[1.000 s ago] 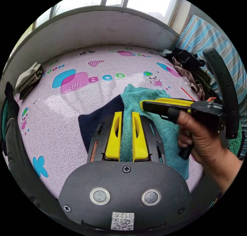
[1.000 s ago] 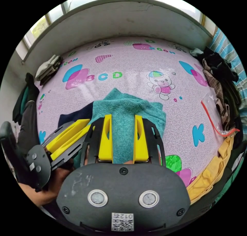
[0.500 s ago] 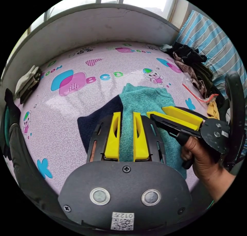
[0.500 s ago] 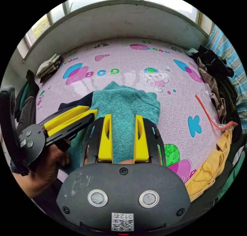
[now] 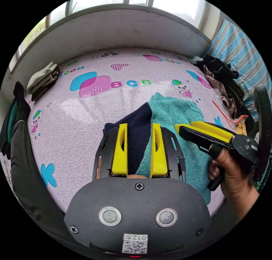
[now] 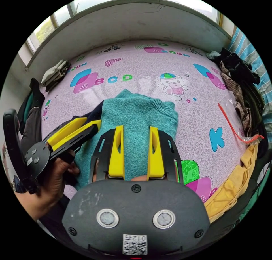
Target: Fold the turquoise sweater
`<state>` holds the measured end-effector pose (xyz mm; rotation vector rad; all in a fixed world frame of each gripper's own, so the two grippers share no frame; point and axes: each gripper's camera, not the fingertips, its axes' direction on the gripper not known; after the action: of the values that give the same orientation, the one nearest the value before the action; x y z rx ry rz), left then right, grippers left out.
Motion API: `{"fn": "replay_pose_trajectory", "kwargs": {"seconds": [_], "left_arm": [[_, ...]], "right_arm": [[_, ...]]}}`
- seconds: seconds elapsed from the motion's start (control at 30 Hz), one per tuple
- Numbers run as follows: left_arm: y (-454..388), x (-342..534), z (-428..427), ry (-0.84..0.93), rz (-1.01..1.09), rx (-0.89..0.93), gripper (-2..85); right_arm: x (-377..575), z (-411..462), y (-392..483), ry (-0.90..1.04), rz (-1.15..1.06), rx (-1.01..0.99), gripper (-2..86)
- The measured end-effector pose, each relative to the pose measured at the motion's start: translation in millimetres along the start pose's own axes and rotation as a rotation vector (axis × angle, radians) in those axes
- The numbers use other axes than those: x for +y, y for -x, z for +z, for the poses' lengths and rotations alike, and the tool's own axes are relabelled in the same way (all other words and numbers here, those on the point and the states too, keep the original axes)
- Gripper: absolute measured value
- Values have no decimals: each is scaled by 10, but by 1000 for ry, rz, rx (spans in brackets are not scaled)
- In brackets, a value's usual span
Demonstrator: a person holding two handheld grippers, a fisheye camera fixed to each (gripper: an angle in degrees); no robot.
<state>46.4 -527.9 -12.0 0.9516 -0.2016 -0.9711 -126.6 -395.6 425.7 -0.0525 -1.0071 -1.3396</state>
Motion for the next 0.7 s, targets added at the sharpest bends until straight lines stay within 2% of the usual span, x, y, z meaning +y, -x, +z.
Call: {"fn": "replay_pose_trajectory", "kwargs": {"seconds": [0.27,0.5,0.7], "left_arm": [[175,-12,68,-24,9,-3,122],[407,-139,217,-15,20,-34,122],[912,-323,314,30,-22,86,117]], "right_arm": [[100,-6,-208,-69,13,-30,134],[-32,194,-382,-14,19,-30,133],[-77,268,-593,-13,26,-42,132]]}}
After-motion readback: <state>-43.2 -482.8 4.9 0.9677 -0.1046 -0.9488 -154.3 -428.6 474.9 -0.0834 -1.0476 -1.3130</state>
